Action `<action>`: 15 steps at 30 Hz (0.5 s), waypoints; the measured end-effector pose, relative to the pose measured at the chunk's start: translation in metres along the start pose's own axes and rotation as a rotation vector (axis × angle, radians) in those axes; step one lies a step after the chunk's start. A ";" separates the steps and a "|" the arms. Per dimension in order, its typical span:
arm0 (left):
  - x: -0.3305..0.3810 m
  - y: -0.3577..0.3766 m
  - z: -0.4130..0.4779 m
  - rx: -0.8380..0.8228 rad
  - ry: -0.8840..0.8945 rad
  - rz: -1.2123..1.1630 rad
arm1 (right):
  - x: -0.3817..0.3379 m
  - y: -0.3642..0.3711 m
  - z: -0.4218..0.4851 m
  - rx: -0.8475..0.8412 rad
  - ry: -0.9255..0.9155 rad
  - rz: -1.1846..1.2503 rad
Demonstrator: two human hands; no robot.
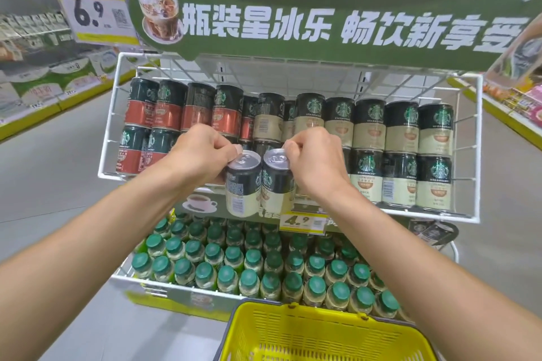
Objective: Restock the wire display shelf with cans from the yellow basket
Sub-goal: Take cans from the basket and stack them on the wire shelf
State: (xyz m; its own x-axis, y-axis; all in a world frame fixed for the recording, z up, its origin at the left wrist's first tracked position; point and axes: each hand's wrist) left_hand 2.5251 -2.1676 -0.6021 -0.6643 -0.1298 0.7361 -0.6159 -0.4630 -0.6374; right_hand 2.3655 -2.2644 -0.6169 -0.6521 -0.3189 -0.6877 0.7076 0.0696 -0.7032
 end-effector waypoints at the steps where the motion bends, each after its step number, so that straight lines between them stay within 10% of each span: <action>1: 0.003 0.000 -0.004 0.000 0.001 -0.011 | 0.001 -0.002 -0.002 0.003 -0.011 -0.003; 15: -0.111 0.191 -0.120 -0.353 -0.035 -0.182 | 0.208 0.056 -0.117 -0.236 0.242 -0.181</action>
State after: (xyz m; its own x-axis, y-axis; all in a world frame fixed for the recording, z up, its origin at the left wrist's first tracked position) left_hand 2.4307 -2.1369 -0.8333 -0.5199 -0.1060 0.8476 -0.8340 -0.1518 -0.5305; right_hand 2.2375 -2.2161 -0.8206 -0.8262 -0.1160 -0.5514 0.5113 0.2568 -0.8201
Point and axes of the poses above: each hand's wrist, its own z-axis towards the middle knuckle, its own y-axis out of the palm, x = y × z, and after that the axes turned 14 degrees about y, right-handed
